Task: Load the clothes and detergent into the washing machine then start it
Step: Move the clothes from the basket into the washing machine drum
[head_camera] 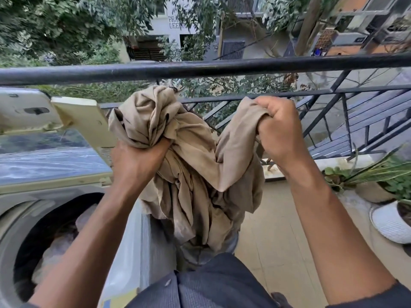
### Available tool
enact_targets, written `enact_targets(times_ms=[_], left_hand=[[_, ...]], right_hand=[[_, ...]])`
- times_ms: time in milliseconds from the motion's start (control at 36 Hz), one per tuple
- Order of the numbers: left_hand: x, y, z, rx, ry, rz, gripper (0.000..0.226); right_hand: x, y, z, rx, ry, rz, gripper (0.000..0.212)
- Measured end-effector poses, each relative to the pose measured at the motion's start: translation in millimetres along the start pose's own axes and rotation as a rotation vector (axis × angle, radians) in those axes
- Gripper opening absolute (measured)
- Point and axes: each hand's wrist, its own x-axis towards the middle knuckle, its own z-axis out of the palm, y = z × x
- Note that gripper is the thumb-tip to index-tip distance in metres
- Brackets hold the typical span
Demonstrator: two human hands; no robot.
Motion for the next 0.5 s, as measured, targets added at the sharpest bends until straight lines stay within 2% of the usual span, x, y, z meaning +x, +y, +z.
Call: enact_targets(times_ms=[83, 139, 194, 222, 278, 361, 417, 472, 500], left_hand=[[6, -4, -1, 0.014, 0.062, 0.006, 0.066], [6, -4, -3, 0.025, 0.086, -0.006, 0.082], [4, -7, -4, 0.024, 0.110, 0.005, 0.083], [2, -8, -4, 0.027, 0.116, 0.017, 0.082], [-1, -10, -2, 0.029, 0.142, 0.033, 0.081], [-2, -13, 1, 0.065, 0.186, 0.034, 0.081], [-1, -14, 3, 0.070, 0.205, 0.007, 0.082], [0, -13, 5, 0.058, 0.228, -0.021, 0.084], [0, -12, 5, 0.048, 0.238, -0.028, 0.085]], right_hand=[[-9, 3, 4, -0.110, -0.033, -0.092, 0.018], [-16, 16, 3, -0.423, -0.268, -0.076, 0.014], [-17, 27, -3, -0.789, -0.556, 0.002, 0.008], [-16, 30, -9, -0.877, -0.602, 0.021, 0.006], [-13, 29, -23, -0.880, -0.526, 0.007, 0.005], [-10, 20, -41, -0.527, -0.195, -0.033, 0.017], [-12, 14, -40, -0.291, 0.021, -0.126, 0.016], [-21, 18, -29, -0.233, 0.169, -0.205, 0.014], [-27, 25, -19, -0.251, 0.188, -0.228, 0.015]])
